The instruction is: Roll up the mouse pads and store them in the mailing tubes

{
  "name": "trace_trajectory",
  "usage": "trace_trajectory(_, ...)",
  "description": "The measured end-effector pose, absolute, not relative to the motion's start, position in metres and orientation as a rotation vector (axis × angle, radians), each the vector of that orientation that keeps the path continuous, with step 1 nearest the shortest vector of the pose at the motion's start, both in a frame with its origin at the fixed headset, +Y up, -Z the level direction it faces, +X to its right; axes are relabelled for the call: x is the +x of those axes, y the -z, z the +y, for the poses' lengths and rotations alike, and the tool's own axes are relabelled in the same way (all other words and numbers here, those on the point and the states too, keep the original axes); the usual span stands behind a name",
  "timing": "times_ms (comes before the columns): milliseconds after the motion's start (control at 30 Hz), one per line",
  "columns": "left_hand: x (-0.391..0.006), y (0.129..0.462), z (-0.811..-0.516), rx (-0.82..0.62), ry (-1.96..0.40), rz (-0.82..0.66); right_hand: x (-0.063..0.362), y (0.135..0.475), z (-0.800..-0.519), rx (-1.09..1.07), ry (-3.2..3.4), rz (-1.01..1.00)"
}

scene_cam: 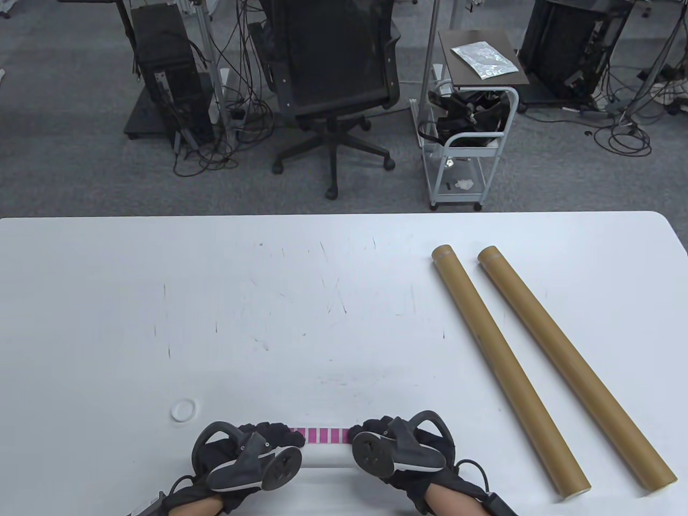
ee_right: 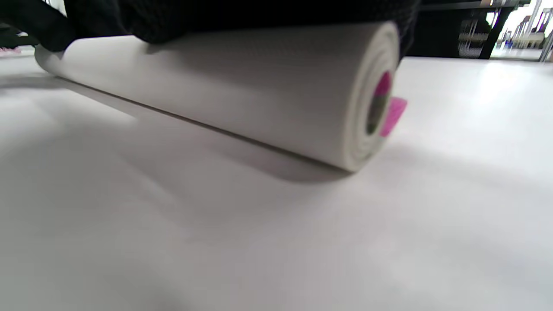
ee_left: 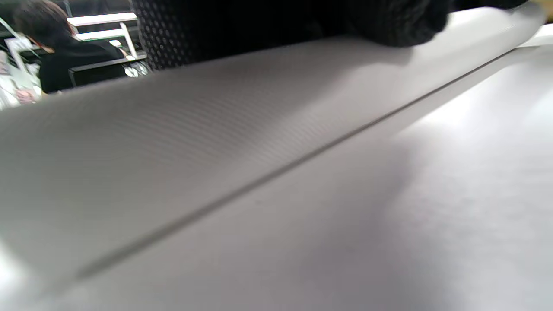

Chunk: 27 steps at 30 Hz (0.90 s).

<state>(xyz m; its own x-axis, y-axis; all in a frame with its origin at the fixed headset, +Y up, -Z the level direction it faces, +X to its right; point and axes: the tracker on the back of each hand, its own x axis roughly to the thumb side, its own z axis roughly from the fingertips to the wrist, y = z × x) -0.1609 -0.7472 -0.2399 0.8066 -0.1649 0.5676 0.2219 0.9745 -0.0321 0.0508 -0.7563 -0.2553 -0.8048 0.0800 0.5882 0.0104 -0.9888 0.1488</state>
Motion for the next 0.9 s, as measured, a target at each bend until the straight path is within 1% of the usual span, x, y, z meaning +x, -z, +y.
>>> trace_trajectory(33,-0.161,0.239,-0.747,-0.122,0.191,-0.61,0.05,0.255,-0.756,0.991,-2.951,0.219)
trace_trajectory(167,-0.161,0.238,-0.748,-0.1,0.219,-0.605,0.049,0.254,-0.754,1.01,-2.982,0.192)
trace_trajectory(267,-0.162,0.24,-0.75,-0.111,0.214,-0.594,0.052,0.252,-0.747,1.042,-3.013,0.099)
trace_trajectory(333,-0.163,0.24,-0.75,-0.109,0.204,-0.593,0.053,0.254,-0.749,1.036,-3.023,0.143)
trace_trajectory(400,-0.162,0.236,-0.75,-0.063,0.244,-0.605,0.053,0.256,-0.751,1.004,-3.008,0.131)
trace_trajectory(467,-0.159,0.231,-0.745,0.062,0.348,-0.614,0.054,0.258,-0.753,0.981,-3.006,0.151)
trace_trajectory(500,-0.157,0.23,-0.744,0.082,0.393,-0.618,0.055,0.26,-0.755,0.966,-3.003,0.145)
trace_trajectory(700,-0.16,0.24,-0.749,-0.03,0.297,-0.575,0.056,0.263,-0.757,0.951,-2.996,0.197)
trace_trajectory(800,-0.162,0.243,-0.75,-0.049,0.288,-0.559,0.058,0.26,-0.754,0.98,-3.04,0.077)
trace_trajectory(900,-0.165,0.245,-0.75,-0.08,0.242,-0.555,0.059,0.264,-0.754,0.92,-2.99,0.165)
